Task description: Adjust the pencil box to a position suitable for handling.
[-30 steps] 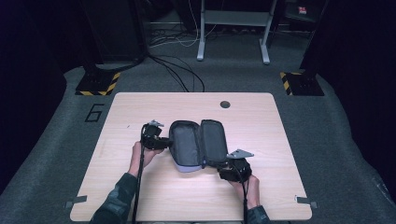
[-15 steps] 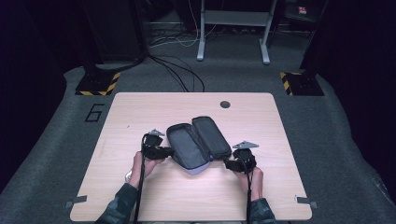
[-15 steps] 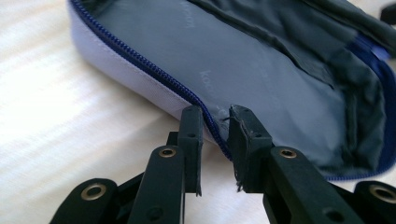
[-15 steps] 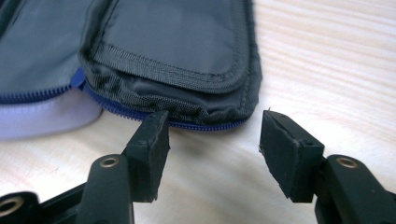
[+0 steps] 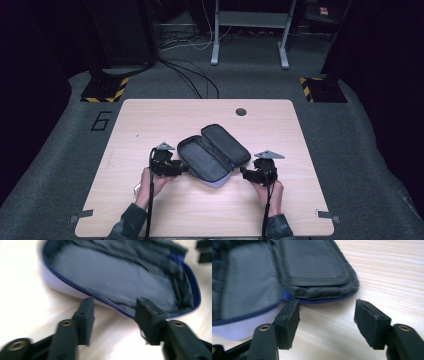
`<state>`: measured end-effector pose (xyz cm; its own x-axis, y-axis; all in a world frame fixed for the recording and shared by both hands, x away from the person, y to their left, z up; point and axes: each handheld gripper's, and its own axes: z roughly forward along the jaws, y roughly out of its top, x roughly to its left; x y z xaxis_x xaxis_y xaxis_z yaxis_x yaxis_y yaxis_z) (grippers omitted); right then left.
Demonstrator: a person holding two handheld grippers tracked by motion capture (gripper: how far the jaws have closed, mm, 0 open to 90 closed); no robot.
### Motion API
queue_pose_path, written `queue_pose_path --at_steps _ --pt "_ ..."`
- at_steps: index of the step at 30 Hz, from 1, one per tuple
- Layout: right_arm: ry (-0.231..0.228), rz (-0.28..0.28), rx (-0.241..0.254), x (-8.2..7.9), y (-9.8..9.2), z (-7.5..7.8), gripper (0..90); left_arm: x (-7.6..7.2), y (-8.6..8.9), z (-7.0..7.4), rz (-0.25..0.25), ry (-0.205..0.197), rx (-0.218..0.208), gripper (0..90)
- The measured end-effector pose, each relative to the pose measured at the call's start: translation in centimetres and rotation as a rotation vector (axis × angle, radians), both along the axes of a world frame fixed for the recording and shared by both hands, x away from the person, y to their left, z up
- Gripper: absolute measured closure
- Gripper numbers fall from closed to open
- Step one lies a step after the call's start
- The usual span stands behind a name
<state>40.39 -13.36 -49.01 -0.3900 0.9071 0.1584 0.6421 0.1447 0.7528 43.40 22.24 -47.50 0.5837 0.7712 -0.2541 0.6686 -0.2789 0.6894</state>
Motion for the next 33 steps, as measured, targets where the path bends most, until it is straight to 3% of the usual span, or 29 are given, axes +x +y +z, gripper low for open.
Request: queue_pose_path --at_steps 2,8,11,14,18,21,23,27,29,33 --pt "-0.012 0.022 0.027 -0.6 0.6 0.3 34.3 0.6 0.4 0.5 0.041 -0.009 -0.016 42.2" --pt "-0.021 0.047 0.025 -1.0 3.4 0.6 24.0 4.1 1.1 0.7 0.091 -0.048 0.068 36.4" --pt "-0.024 0.038 -0.013 -0.5 5.0 0.5 18.8 5.6 1.0 0.2 0.087 -0.035 0.121 34.0" --pt "-0.011 0.049 -0.043 0.1 5.9 0.2 18.2 6.5 0.7 -0.5 0.08 -0.023 0.147 34.0" --pt "0.012 0.023 -0.092 0.4 6.5 0.0 21.9 6.5 0.0 -1.0 0.072 -0.011 0.171 53.5" --pt "0.029 0.007 -0.111 0.6 6.0 -0.1 23.1 6.0 -0.4 -1.1 0.063 -0.029 0.203 61.1" --pt "0.045 -0.004 -0.108 0.7 5.4 -0.2 25.1 5.5 -0.7 -1.2 0.057 -0.027 0.216 64.2" --pt "0.063 -0.008 -0.117 1.0 4.2 -0.5 31.8 4.5 -0.9 -1.4 0.043 -0.024 0.197 67.3" --pt "0.072 -0.026 -0.095 1.2 3.5 -0.6 36.3 3.9 -0.9 -1.5 0.027 -0.017 0.178 68.1" --pt "0.063 -0.053 -0.082 1.8 2.4 -0.7 45.4 2.7 -1.2 -1.6 0.002 -0.013 0.17 68.3"
